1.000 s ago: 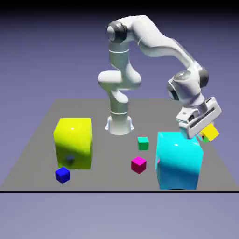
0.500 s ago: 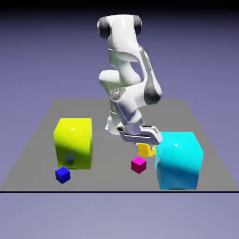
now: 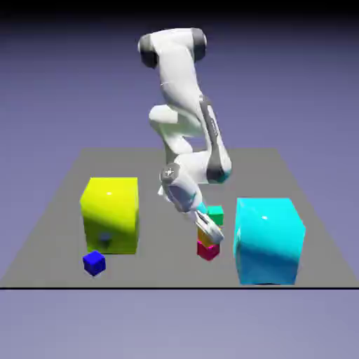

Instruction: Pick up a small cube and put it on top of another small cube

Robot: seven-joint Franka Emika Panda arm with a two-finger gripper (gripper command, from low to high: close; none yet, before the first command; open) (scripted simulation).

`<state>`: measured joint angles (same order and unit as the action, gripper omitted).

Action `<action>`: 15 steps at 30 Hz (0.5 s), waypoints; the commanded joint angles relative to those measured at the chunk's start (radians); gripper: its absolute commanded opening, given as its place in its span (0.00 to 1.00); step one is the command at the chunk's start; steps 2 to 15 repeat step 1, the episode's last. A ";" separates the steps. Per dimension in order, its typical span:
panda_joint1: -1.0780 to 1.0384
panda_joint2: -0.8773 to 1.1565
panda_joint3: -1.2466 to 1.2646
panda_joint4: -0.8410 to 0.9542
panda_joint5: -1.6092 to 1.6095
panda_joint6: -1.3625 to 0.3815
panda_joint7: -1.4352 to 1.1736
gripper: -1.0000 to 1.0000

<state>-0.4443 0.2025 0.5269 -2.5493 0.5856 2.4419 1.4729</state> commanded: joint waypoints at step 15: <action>-0.011 -0.036 -0.002 0.005 -0.004 -0.043 0.004 1.00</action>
